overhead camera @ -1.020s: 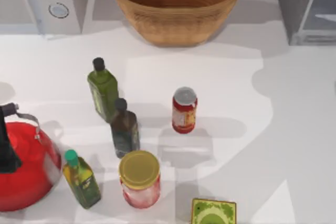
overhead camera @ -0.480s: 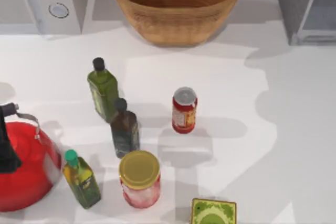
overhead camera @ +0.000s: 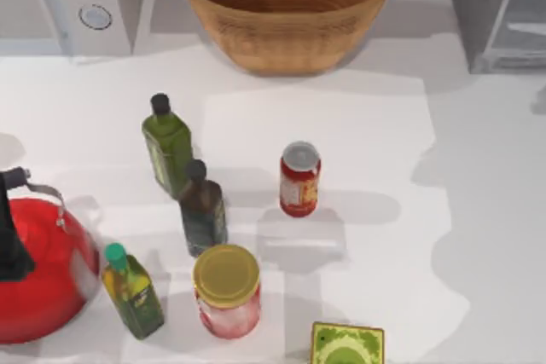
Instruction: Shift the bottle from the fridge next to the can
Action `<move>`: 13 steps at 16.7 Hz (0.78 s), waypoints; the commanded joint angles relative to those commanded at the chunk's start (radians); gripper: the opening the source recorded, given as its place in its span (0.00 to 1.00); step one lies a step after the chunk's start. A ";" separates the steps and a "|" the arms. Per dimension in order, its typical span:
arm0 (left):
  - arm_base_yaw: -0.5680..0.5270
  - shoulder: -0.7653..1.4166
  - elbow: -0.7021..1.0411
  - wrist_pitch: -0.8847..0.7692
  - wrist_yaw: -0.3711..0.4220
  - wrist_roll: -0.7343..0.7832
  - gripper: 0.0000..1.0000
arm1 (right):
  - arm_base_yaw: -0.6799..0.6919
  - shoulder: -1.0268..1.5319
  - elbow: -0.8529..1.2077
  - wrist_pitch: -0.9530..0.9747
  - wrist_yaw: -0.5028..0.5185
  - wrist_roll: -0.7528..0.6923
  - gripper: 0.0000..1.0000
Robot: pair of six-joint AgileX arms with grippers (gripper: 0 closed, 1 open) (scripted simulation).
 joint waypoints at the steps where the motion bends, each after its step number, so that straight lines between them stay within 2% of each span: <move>1: 0.000 0.000 0.000 0.000 0.000 0.000 1.00 | -0.002 -0.006 -0.008 0.005 -0.001 0.000 0.00; 6: 0.000 0.000 0.000 0.000 0.000 0.000 1.00 | 0.006 0.000 -0.005 0.003 0.001 0.002 0.00; 8: 0.000 0.000 0.000 0.000 0.000 0.000 1.00 | 0.035 0.008 -0.013 0.024 0.033 0.003 0.00; 13: 0.000 0.000 0.000 0.000 0.000 0.000 1.00 | 0.248 0.066 -0.079 0.153 0.245 0.006 0.00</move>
